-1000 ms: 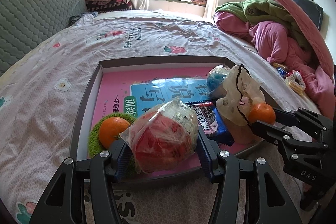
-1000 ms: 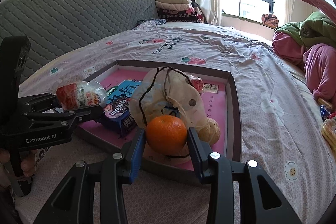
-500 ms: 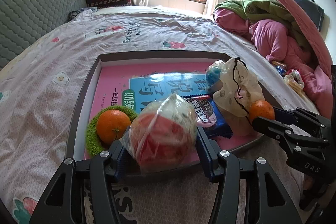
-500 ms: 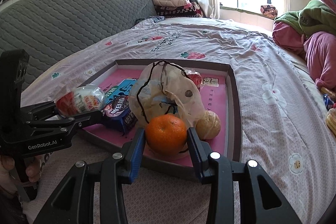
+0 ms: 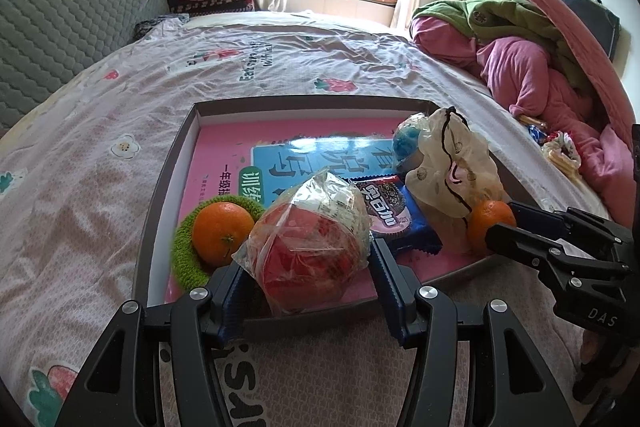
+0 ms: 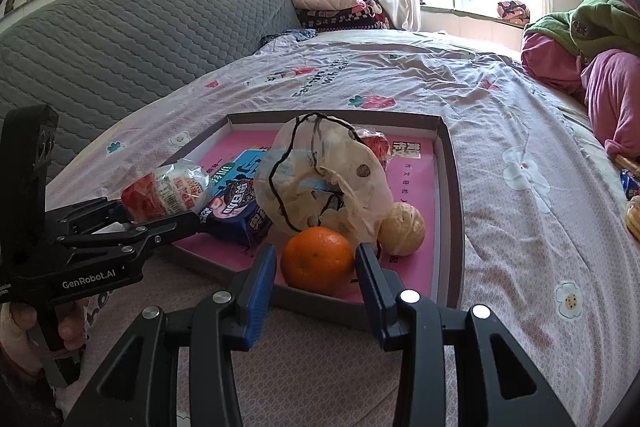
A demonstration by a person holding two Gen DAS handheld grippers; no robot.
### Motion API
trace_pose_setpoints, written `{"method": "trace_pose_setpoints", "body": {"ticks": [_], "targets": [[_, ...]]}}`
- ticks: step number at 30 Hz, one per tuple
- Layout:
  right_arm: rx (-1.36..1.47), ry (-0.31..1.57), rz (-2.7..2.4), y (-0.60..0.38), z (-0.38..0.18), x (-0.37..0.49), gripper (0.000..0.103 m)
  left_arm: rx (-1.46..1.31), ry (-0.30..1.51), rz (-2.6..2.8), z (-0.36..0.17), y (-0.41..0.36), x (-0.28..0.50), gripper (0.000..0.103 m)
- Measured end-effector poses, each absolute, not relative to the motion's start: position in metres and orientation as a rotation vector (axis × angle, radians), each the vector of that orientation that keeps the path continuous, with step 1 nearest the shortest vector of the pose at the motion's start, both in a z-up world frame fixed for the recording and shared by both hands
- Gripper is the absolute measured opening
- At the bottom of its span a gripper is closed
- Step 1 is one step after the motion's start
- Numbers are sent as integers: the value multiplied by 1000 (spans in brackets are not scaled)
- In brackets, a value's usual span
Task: Organize objects
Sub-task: 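Open the right tool to release the orange while the left tool releases the wrapped ball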
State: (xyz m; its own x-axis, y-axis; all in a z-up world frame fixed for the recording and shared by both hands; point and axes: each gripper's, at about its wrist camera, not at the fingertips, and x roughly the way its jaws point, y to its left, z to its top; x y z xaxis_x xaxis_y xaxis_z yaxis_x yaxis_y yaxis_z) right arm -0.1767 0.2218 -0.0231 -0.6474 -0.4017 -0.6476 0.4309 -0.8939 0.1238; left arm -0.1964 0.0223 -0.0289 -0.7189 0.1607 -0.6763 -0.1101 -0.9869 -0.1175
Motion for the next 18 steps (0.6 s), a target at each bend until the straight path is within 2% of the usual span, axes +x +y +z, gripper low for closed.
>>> {"method": "trace_pose_setpoints", "body": {"ticks": [18], "targets": [[947, 81, -2519, 220, -19, -164, 41, -1107, -97, 2808, -22, 20, -181, 58]]}}
